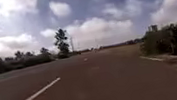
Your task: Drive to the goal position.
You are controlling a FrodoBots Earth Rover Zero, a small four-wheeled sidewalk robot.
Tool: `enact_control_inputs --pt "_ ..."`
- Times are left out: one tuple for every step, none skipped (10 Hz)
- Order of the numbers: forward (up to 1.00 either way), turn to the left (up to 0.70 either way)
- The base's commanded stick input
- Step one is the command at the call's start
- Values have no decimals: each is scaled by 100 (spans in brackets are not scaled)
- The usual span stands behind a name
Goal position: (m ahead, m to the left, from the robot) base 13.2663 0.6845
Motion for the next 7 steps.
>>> enact_control_inputs --pt "100 -37" --pt "100 -33" --pt "100 -18" --pt "100 -2" --pt "100 0" --pt "100 0" --pt "100 0"
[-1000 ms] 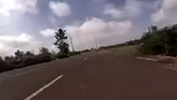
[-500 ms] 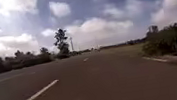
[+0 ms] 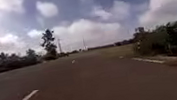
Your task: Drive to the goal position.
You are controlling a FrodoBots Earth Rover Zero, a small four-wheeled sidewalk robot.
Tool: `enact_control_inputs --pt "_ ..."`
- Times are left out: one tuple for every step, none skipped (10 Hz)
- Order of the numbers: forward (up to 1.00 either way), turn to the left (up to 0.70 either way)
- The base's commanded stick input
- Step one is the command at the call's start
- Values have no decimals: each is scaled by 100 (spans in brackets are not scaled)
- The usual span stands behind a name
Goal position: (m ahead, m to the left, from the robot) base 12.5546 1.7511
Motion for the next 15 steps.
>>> enact_control_inputs --pt "100 0" --pt "100 0" --pt "100 0" --pt "100 0" --pt "100 0" --pt "100 0" --pt "100 0" --pt "100 0" --pt "100 0" --pt "100 0" --pt "100 0" --pt "100 0" --pt "100 0" --pt "100 0" --pt "100 0"
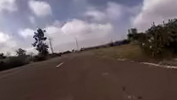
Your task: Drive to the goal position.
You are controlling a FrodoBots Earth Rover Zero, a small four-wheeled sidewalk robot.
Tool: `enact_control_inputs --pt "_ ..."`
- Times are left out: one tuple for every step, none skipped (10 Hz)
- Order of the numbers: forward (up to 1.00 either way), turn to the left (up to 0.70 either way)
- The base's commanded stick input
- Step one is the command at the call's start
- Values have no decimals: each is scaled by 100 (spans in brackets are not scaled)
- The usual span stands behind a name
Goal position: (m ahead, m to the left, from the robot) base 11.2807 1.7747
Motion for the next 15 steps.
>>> enact_control_inputs --pt "100 0" --pt "100 0" --pt "100 0" --pt "100 0" --pt "100 0" --pt "100 0" --pt "100 0" --pt "100 0" --pt "100 0" --pt "100 0" --pt "100 0" --pt "100 0" --pt "100 0" --pt "100 0" --pt "100 0"
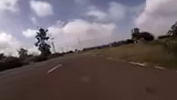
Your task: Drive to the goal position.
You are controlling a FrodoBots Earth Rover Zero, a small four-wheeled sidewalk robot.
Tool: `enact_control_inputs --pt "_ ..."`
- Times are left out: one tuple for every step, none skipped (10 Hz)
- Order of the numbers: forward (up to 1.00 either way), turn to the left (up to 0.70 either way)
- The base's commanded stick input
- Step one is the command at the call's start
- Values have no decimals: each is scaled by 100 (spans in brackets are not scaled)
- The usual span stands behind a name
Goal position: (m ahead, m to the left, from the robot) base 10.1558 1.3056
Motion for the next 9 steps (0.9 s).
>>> enact_control_inputs --pt "100 0" --pt "100 0" --pt "100 0" --pt "100 0" --pt "100 0" --pt "100 0" --pt "100 0" --pt "100 0" --pt "100 0"
